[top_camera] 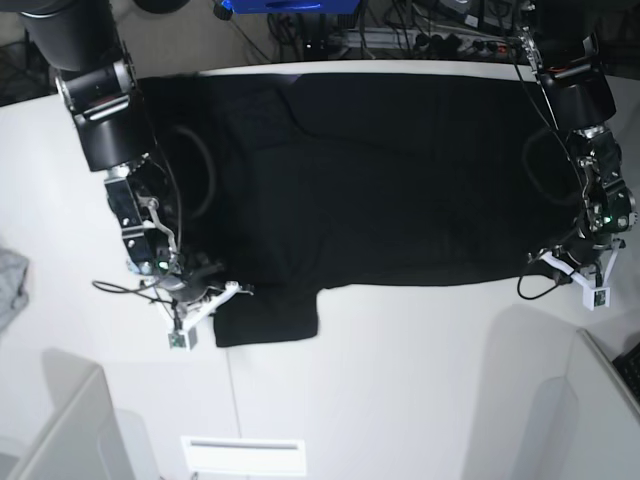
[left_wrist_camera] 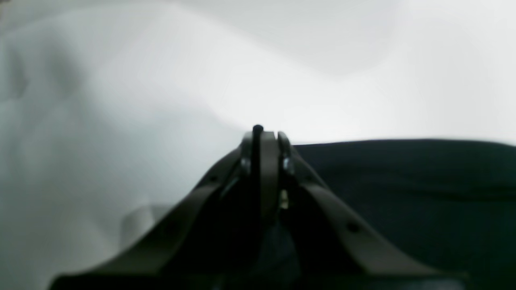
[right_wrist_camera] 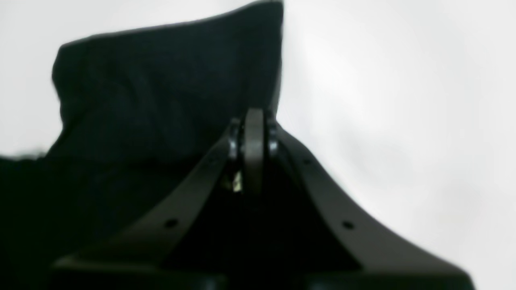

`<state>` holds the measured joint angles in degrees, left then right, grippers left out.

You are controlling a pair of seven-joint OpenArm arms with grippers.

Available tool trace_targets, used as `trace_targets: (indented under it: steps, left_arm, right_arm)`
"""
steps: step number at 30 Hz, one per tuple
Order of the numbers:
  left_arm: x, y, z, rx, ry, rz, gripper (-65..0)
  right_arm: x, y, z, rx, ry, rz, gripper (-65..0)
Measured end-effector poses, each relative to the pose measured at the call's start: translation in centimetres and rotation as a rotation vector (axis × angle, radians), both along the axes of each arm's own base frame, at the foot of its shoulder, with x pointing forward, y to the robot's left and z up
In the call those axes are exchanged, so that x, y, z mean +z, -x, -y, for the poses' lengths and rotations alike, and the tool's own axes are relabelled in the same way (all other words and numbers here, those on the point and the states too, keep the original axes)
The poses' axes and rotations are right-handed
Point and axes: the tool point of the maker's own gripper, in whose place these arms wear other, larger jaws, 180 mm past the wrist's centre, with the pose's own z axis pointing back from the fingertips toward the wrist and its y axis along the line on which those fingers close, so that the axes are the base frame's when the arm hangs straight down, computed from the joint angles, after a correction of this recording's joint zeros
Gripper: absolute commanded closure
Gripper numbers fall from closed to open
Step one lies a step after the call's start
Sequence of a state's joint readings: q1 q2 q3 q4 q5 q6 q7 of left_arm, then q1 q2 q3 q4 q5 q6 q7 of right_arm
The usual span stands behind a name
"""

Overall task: Fold the T-shirt properly
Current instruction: 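Lift the hem and fold it over toward the collar with both grippers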

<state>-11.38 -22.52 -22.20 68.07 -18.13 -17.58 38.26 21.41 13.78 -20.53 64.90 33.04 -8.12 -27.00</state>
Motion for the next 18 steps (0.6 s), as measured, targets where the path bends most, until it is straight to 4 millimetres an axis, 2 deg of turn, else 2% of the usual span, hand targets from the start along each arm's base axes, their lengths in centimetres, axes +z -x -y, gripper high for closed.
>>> trace_targets:
  steps: [5,9,13,18]
  left_arm:
    - [0.0,1.3,0.7,-0.021,0.004,-0.025,0.0]
    - [1.0,2.7,0.8,-0.022,-0.009,-0.02,0.0]
    - [3.5,4.2,-1.7,0.056,-0.037,-0.003,0.0]
    - [4.2,5.1,-0.5,0.017,-0.066,0.004,0.0]
  right_arm:
    - [1.9,0.8,2.4,-0.083,-0.055,0.022,0.0]
    - [3.0,2.0,2.1,-0.084,-0.088,0.029,0.0]
    - [2.7,3.7,2.9,-0.105,-0.104,-0.001,0.0]
    - [3.9,4.8,2.9,-0.106,-0.128,0.004,0.0]
